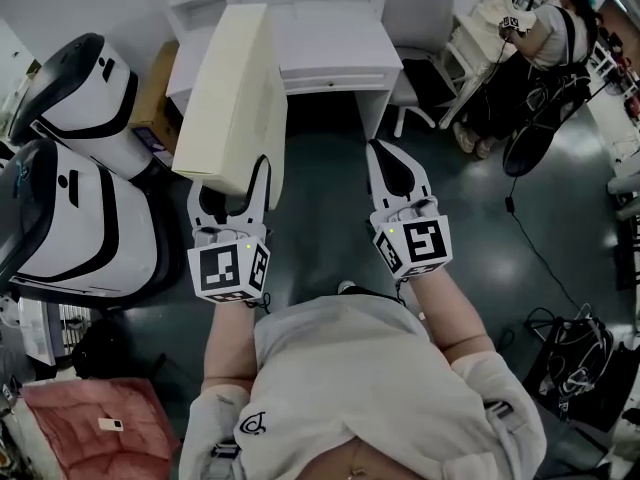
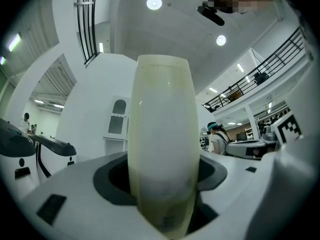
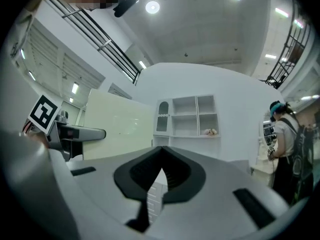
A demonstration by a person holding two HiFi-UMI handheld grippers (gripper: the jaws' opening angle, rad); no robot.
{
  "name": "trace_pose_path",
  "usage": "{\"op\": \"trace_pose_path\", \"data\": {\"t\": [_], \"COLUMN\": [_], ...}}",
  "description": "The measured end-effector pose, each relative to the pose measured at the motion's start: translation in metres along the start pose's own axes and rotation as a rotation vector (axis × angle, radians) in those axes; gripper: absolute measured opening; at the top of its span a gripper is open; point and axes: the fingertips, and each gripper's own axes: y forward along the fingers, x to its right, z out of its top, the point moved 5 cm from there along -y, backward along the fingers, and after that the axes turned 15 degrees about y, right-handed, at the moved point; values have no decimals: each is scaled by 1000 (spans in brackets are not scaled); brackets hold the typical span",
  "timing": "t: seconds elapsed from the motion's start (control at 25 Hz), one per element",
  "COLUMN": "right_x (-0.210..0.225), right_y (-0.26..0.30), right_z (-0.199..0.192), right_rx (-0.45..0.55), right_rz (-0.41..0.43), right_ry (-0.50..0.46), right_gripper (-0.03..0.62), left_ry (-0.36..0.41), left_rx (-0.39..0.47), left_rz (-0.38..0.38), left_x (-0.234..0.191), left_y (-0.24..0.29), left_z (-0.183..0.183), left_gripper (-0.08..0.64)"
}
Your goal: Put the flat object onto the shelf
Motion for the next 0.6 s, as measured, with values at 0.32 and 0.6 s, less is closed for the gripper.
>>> {"op": "trace_pose_path", "data": {"t": [0.32, 0.6], "right_x": [9, 50], "right_y": [19, 62], "right_z": [-20, -28], "right_rx": [-32, -36], "right_rz": [-23, -39], "right_ry": [29, 9], "right_gripper": [6, 6], "left_ry": [17, 15], "left_rx": [-13, -12], "left_rz": [-12, -4], "left_x": [-10, -11], "left_y": [11, 60], "left_z": [-15, -30], "left_gripper": [308, 308]}}
